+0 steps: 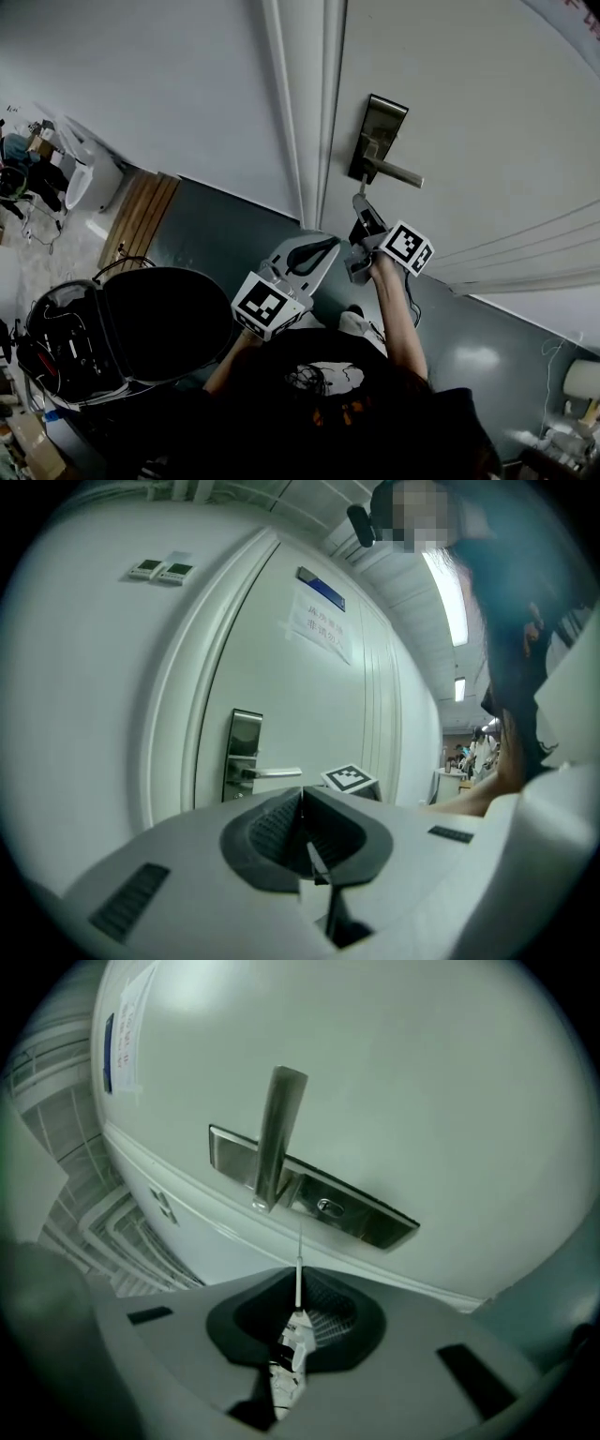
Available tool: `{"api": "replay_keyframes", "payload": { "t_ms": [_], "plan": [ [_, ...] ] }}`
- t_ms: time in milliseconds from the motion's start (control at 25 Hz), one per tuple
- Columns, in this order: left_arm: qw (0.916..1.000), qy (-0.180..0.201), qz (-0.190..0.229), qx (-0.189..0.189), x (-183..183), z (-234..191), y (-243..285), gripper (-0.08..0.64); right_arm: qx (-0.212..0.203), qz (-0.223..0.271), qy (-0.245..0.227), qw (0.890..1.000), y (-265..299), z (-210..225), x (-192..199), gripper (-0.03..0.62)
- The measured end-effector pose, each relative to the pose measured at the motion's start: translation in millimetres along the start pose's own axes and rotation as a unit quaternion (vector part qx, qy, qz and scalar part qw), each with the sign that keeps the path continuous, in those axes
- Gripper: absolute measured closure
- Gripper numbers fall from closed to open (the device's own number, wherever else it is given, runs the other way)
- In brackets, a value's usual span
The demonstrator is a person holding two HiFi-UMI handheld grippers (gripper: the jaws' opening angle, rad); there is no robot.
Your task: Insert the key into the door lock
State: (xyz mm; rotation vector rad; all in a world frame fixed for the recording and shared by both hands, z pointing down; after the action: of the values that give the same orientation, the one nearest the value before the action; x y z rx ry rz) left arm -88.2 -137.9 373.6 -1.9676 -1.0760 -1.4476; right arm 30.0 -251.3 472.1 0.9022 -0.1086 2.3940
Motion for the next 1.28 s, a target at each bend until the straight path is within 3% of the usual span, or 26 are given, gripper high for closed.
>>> {"api": "replay_keyframes", "payload": {
  "t_ms": [240, 1000, 1280],
  "plan": [
    [0.9996, 0.002, 0.009, 0.028, -10.1, 4.6, -4.1, 0.552, 0.011, 0.033, 0.082, 0.996, 15.3, 20.3, -4.4, 0.572],
    [0.9997, -0.014, 0.003, 0.021, 0.2, -1.0, -14.8, 0.552, -0.012, 0.042, 0.151, 0.988, 34.2, 29.9, -15.9, 0.572],
    [0.9997, -0.019, -0.005, 0.013, 6.5, -10.2, -2.3, 0.552, -0.027, 0.047, 0.208, 0.977, 41.7, 33.8, -24.3, 0.572]
  ]
}}
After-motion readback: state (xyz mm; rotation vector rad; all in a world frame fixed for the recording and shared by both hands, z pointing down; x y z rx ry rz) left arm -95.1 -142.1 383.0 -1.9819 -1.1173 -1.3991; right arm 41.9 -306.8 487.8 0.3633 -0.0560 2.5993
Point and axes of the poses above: the fingertips, and each gripper's own axes: y forward along the fingers, z to its right, x out of its underside, the point moved 4 cm from there along -y, backward along the fingers, and after that the axes turned 14 degrees about -y, right-handed, at the moved point
